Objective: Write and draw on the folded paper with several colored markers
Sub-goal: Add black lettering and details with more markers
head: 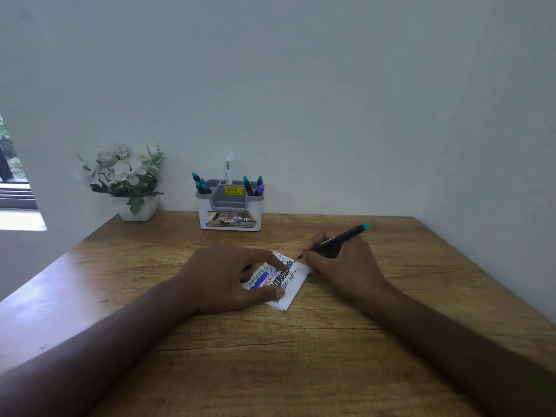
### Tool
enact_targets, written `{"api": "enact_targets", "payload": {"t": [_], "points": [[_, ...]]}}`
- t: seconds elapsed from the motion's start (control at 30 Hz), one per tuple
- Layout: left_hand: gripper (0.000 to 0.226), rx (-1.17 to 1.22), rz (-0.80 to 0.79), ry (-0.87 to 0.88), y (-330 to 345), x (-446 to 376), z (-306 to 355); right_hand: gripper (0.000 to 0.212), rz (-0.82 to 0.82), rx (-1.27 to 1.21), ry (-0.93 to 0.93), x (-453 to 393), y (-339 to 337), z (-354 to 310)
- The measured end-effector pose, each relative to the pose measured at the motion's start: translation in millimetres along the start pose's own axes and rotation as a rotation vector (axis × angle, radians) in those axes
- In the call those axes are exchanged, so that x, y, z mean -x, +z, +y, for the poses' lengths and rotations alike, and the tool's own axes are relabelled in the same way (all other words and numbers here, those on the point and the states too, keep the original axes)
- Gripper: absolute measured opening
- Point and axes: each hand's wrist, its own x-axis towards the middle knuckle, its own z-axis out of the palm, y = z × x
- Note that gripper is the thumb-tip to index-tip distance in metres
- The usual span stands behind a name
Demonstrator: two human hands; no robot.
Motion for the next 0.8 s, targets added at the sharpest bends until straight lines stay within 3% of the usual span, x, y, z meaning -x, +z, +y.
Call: {"api": "enact_targets", "payload": {"t": [0.1,0.23,0.37,0.47,0.8], "points": [[0.061,-0.013,0.017,-0.001,-1,1,0,0.011,0.024,-0.167,-0.030,6,-10,-4],[0.042,-0.031,0.054,0.007,-1,3,-3,0.010,-0.120,-0.245,-0.042,16,-19,-11],[0.042,-0.047,0.078,0.015,0,3,-4,0.014,-0.249,-0.132,-0.063,22,-10,-11],[0.043,-0.056,0.096,0.026,-1,2,-5,0.014,-0.271,0.000,-0.150,24,-6,-9],[0.044,-0.044,0.078,0.021,0,2,-6,0.007,-0.330,0.104,-0.188,20,-5,-4]]}}
